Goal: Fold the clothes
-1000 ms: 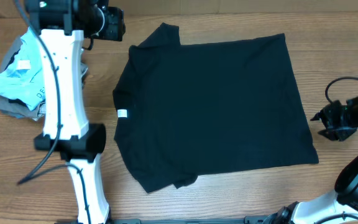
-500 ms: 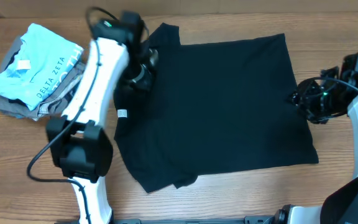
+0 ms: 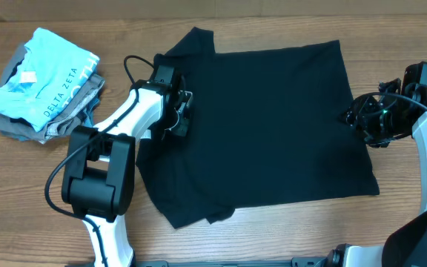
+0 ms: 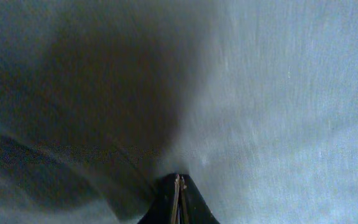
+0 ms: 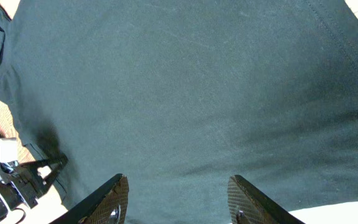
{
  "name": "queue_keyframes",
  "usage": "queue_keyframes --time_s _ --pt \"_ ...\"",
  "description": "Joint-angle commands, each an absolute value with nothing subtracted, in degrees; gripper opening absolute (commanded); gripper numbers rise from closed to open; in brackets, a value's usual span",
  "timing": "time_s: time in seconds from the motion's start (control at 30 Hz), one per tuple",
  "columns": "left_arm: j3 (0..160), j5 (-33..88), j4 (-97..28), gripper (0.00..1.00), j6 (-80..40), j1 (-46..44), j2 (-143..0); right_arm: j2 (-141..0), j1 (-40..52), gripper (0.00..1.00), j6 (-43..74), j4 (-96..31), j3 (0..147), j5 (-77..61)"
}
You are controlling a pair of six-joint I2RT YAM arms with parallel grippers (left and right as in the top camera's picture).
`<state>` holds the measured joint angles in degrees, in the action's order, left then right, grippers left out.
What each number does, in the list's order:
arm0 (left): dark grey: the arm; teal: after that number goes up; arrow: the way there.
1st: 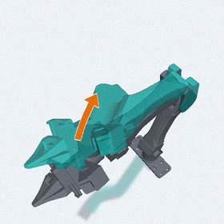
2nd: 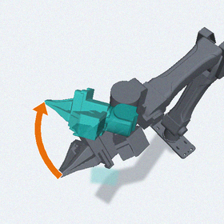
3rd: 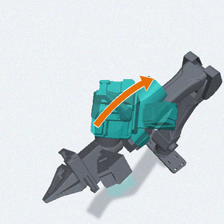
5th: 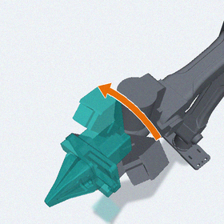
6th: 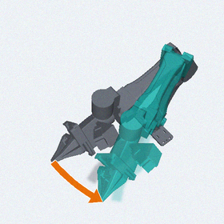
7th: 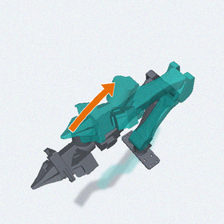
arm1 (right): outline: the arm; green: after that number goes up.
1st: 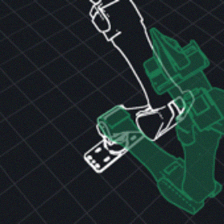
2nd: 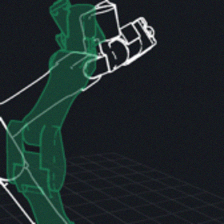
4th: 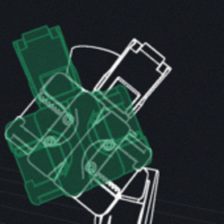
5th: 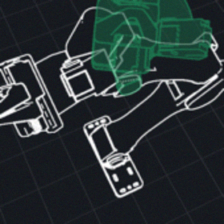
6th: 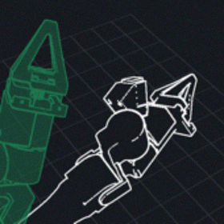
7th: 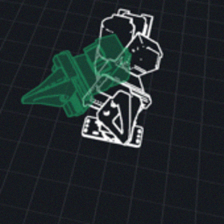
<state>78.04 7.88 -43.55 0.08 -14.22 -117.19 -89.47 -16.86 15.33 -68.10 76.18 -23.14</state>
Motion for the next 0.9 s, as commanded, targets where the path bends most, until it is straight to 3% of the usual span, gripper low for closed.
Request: queue_keyframes --time_s 0.0,0.13,0.4,0.63,0.87 --pt "74.78 -4.38 -37.89 0.04 -2.76 -11.35 -121.73 -89.06 -16.82 0.55 15.00 -67.85 77.12 -23.00" --pt "77.06 -7.49 -34.61 0.04 -5.93 -6.92 -124.27 -89.06 -16.82 0.56 15.18 -67.66 77.12 -23.00" --pt "90.67 1.80 -36.38 0.06 -7.68 -1.80 -125.01 -89.06 -16.53 0.56 15.03 -67.68 77.08 -22.41" --pt "106.98 2.39 -55.13 0.24 -1.78 -2.66 -124.36 -89.17 -14.98 0.61 15.25 -64.79 72.18 -18.94" --pt "126.98 2.61 -75.40 0.27 -1.30 -2.66 -122.06 -89.60 -12.60 0.19 17.63 -46.04 55.77 -27.22"
